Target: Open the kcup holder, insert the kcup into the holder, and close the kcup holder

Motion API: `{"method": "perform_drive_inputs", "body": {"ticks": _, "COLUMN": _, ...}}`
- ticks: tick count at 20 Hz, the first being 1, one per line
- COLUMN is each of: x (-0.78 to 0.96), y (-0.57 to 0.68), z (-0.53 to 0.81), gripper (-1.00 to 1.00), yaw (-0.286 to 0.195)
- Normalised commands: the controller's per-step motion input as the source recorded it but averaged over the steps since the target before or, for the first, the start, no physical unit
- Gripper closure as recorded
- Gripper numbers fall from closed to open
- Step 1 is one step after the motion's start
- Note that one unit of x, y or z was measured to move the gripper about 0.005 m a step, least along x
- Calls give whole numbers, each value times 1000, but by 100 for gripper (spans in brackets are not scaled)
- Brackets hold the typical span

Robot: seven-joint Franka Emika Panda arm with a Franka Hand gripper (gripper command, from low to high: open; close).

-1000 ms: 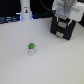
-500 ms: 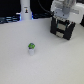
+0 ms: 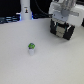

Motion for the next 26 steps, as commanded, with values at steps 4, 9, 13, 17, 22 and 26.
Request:
{"method": "perform_drive_inputs", "body": {"ticks": 4, "x": 959, "y": -253, "z": 271, "gripper": 100, "yaw": -68}}
{"method": "perform_drive_inputs", "body": {"ticks": 9, "x": 944, "y": -286, "z": 271, "gripper": 100, "yaw": -80}}
{"method": "perform_drive_inputs", "body": {"ticks": 13, "x": 942, "y": -297, "z": 249, "gripper": 100, "yaw": -81}}
{"method": "perform_drive_inputs", "body": {"ticks": 17, "x": 942, "y": -309, "z": 254, "gripper": 100, "yaw": -83}}
{"method": "perform_drive_inputs", "body": {"ticks": 22, "x": 927, "y": -326, "z": 247, "gripper": 100, "yaw": -90}}
{"method": "perform_drive_inputs", "body": {"ticks": 26, "x": 902, "y": -363, "z": 262, "gripper": 100, "yaw": -92}}
